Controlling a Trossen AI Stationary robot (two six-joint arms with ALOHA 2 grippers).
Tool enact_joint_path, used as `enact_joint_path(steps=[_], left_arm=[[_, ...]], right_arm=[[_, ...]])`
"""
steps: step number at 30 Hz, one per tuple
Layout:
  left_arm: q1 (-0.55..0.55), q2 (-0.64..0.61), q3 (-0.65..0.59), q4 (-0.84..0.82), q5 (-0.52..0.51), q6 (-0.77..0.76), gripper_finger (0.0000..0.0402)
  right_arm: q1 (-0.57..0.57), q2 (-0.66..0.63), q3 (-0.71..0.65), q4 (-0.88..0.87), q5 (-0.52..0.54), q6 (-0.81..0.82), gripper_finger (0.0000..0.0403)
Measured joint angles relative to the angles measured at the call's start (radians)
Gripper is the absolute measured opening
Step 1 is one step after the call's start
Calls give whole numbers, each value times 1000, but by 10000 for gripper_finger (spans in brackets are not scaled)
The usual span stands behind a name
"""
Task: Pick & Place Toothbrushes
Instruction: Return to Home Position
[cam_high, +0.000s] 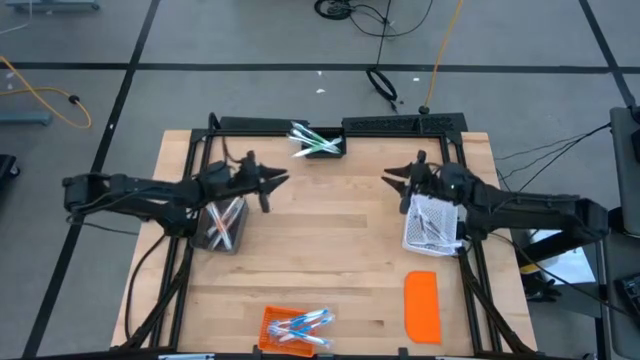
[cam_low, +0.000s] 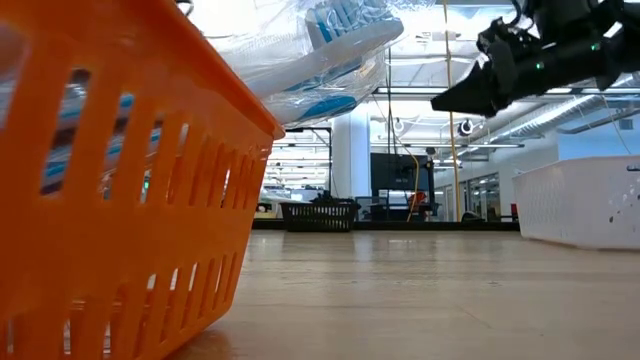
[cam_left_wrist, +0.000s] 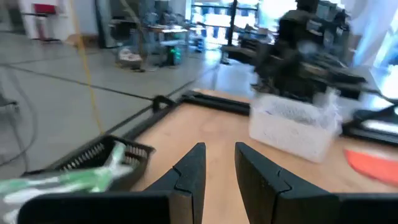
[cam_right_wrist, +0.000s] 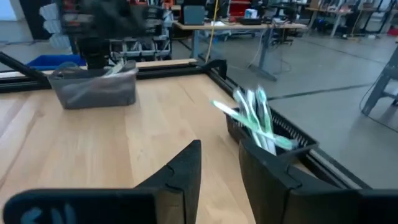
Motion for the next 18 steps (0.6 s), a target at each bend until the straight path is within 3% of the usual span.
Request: enact_joint_path(steps=[4,8,12,15,18], left_arm=[[-16,-96,-114,-10,8,17,85],[-43,-184,-234,-4,9,-23,85],[-67,-244,-337,1,-37,-59,85],[-86,-270,-343,-72,-41,-86,85],[-104,-277,-343,-56,-37,-102,85]], right_arm=[[-135,-49,-35,2,-120,35,100],[-167,-85,-131,91,-271,102,100],[-147,-87,-270,279,-245,137,100],[-128,-86,-355,410,-242,112,100],[-108,-85,-349,351,-247,88,100]])
